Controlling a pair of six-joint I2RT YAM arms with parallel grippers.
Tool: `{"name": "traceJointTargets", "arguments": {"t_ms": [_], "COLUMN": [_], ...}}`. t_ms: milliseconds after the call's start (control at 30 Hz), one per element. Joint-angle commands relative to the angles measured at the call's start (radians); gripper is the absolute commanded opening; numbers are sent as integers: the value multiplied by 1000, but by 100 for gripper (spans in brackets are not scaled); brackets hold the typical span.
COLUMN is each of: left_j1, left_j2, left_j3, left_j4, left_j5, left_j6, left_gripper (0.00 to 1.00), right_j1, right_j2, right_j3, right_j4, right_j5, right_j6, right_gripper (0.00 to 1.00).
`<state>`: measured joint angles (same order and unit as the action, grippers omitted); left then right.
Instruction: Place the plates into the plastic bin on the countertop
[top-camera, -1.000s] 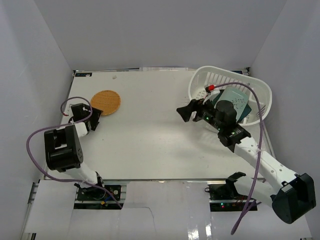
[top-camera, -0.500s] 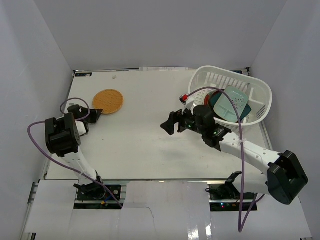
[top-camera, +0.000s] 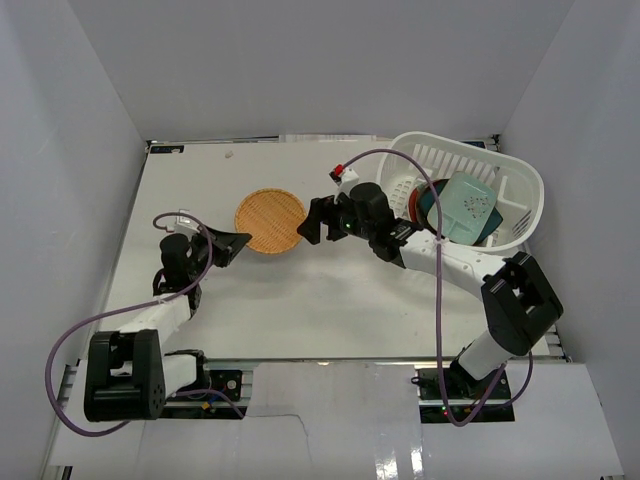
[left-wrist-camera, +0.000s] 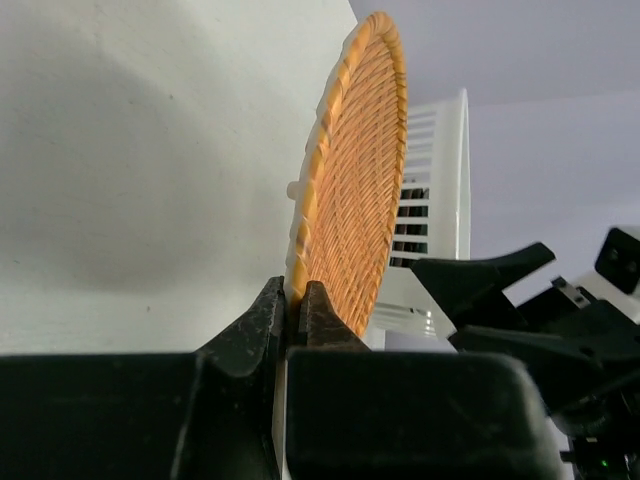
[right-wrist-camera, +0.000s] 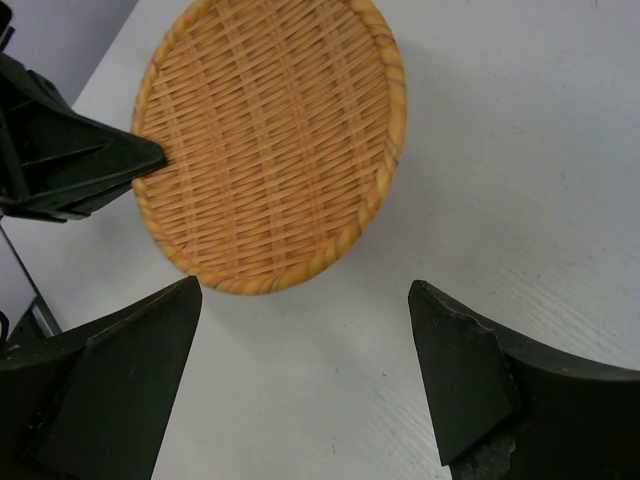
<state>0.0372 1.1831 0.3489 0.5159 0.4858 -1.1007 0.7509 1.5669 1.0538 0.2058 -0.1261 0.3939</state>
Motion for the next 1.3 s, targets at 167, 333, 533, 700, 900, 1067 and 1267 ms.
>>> {"name": "traceJointTargets", "arguments": {"t_ms": [167,333,533,700,900,1067,1267], "left_j1": [-22,-23,-23,-23,-84,-164,-240], "left_j2": [-118,-139,-137,-154,-230,-240,-246], "left_j3": [-30,-4,48,127,272,283,329], "left_j4": [125,188,153,60,-331,-468,-563], "left_j5": [180,258,361,470,539,485,448], "left_j6": [-48,-79,-68,20,359,488,587], "left_gripper": [0,0,13,64,98,98,98], "right_j1": [-2,-27,-82,-168,-575,-890,-1047], "right_j2": [16,25,-19,-165,-418,-518,-424], "right_j3": [26,-12,-96,-139,-205,-241,-242], "right_j4": [3,79,257,268,85,-6,-13], "right_j5": [72,-21,-138,-151,-109,-135,-187], "right_j6": [45,132,258,290,248,224,257], "right_gripper": [92,97,28,8,8,8,8]}}
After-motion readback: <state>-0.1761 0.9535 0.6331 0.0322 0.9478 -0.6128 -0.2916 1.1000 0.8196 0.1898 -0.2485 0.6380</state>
